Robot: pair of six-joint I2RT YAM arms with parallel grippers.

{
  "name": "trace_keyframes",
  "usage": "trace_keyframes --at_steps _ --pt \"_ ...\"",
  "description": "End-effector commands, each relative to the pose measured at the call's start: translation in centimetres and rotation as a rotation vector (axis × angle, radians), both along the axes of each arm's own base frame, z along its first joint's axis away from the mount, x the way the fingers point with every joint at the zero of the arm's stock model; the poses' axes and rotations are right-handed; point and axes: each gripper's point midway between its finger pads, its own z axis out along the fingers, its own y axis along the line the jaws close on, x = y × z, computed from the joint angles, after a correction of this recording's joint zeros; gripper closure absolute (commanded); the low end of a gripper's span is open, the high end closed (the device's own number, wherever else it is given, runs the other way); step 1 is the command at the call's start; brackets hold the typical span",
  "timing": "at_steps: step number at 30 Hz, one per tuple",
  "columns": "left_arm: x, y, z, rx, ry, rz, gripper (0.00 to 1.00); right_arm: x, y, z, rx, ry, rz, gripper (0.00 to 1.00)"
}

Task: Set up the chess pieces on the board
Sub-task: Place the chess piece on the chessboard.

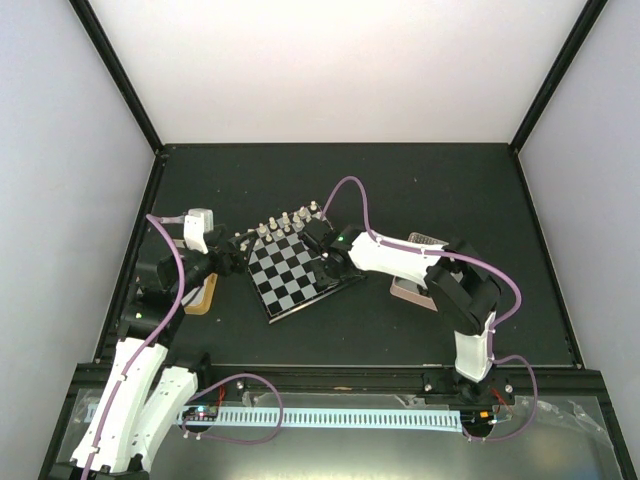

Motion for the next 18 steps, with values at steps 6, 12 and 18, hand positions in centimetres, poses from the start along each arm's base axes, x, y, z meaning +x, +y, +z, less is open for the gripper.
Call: trace_keyframes --at_steps 6,12,18 --pt "0.0 0.3 0.6 0.007 -0.018 0.011 0.01 0.7 0.8 3.6 0.071 -0.068 -0.018 0.71" --pt "0.0 0.3 0.6 0.005 -0.017 0.011 0.01 2.3 -2.6 7.9 0.131 -0.196 -0.14 0.69" --pt "-0.1 0.2 0.6 0.001 -0.013 0.006 0.01 3.4 -13.0 8.7 0.102 -0.266 -0.385 0.69"
